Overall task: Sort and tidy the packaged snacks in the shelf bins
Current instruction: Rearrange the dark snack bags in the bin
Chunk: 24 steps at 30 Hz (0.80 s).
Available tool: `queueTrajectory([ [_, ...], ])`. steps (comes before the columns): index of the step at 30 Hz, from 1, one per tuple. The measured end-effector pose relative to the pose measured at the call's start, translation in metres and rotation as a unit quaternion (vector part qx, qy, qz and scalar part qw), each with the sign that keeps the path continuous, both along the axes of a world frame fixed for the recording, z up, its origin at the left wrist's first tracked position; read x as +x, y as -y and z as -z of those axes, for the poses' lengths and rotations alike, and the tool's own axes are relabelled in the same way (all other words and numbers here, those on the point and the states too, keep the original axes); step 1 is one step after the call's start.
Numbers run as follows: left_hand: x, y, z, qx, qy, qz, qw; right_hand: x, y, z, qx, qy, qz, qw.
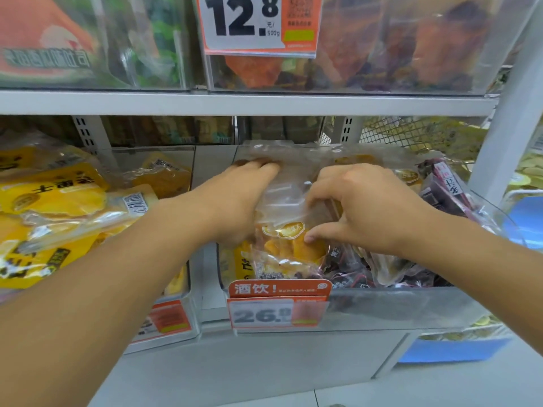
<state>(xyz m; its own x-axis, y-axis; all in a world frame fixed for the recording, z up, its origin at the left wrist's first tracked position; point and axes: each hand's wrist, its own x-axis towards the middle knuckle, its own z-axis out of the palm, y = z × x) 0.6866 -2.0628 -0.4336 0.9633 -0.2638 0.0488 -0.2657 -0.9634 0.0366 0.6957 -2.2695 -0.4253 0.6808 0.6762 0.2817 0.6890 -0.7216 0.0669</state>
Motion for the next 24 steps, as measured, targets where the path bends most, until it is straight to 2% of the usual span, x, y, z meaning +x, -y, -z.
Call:
queueTrajectory([
  [5, -0.015, -0.012, -0.009, -0.087, -0.073, 0.015, 0.993, 0.0, -0.001, 0.006, -0.005, 0.08, -0.029, 0.996],
  [8, -0.029, -0.014, -0.01, -0.109, -0.034, 0.027, 0.993, 0.0, -0.006, 0.003, -0.038, 0.114, -0.054, 0.991],
  [11, -0.037, -0.018, -0.011, -0.14, 0.02, 0.026, 0.99, 0.0, -0.011, -0.005, -0.057, 0.103, -0.063, 0.991],
  [17, -0.045, -0.036, -0.002, -0.159, 0.005, -0.011, 0.987, -0.003, -0.018, -0.009, -0.058, 0.063, -0.123, 0.989],
  [21, -0.05, -0.037, 0.007, -0.187, 0.029, -0.002, 0.982, -0.008, -0.034, -0.01, -0.193, 0.046, -0.028, 0.98],
  [24, -0.051, -0.036, 0.01, -0.171, 0.017, 0.013, 0.985, -0.006, -0.044, -0.011, -0.195, 0.011, 0.007, 0.981],
])
